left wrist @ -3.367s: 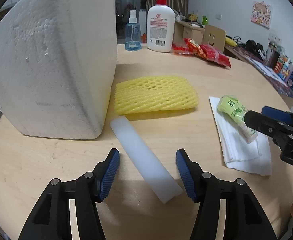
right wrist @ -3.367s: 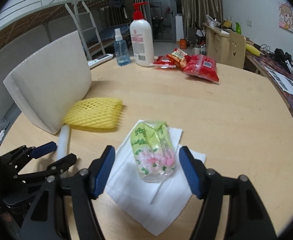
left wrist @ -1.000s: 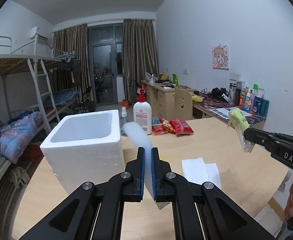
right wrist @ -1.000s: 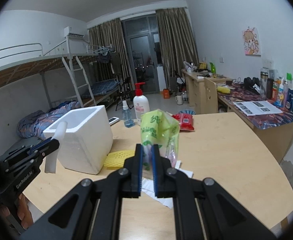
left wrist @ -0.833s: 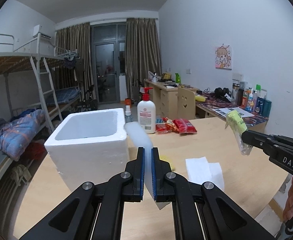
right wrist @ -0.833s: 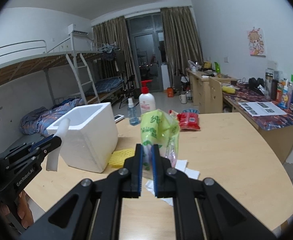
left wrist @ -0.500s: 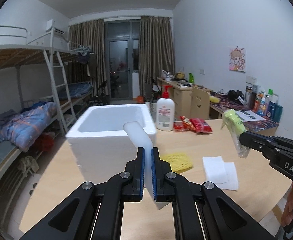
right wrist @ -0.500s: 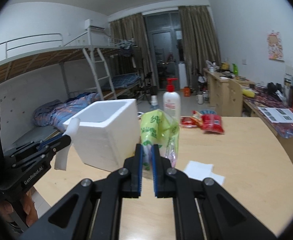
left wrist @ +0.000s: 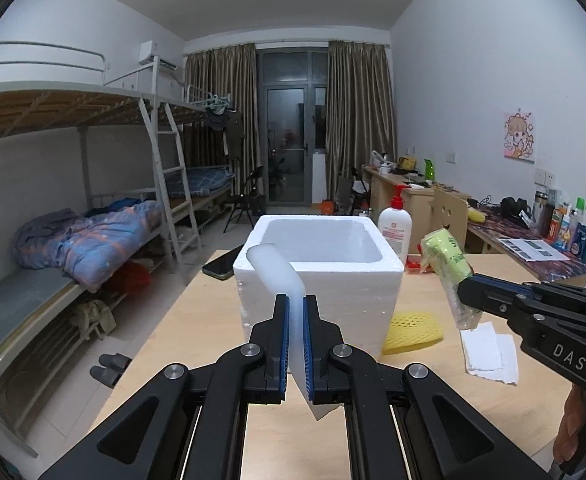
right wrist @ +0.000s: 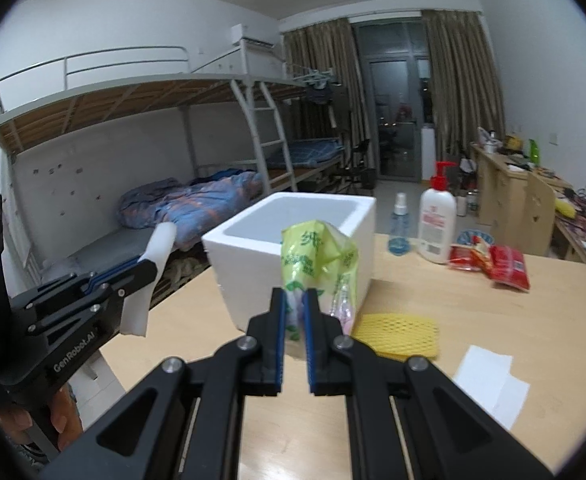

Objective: Organize soft objects
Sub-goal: 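Carry the foam strip with the left tool while the right tool carries the packet to the box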

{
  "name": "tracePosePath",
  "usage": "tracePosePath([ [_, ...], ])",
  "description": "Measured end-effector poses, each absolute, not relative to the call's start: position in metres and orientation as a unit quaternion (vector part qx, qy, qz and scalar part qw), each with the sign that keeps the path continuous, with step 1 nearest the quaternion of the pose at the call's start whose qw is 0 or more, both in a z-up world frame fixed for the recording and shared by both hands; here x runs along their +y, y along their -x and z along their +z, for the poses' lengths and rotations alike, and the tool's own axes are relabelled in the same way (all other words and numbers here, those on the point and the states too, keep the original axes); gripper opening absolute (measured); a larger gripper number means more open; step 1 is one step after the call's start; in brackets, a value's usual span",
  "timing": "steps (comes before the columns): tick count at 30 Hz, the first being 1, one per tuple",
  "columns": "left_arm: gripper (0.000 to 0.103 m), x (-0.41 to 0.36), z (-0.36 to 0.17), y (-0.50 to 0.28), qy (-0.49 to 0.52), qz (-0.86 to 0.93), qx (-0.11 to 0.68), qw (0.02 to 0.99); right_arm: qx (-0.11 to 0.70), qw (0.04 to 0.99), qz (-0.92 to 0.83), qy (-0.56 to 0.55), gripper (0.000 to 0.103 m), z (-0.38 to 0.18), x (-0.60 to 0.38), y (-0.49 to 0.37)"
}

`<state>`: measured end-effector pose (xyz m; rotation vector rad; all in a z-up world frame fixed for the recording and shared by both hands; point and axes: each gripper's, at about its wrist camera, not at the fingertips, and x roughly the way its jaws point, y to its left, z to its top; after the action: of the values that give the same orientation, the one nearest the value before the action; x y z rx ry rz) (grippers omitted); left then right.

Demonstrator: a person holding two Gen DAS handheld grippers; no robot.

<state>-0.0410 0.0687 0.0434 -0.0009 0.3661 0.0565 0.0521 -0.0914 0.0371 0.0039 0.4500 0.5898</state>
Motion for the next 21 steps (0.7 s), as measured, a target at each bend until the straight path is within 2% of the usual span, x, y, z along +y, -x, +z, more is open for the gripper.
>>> tracePosePath([
  [21, 0.006, 0.069, 0.073, 0.000, -0.010, -0.013, 0.184, 0.983, 0.209, 0.931, 0.298, 0.015, 0.011, 0.069, -0.071, -0.076],
])
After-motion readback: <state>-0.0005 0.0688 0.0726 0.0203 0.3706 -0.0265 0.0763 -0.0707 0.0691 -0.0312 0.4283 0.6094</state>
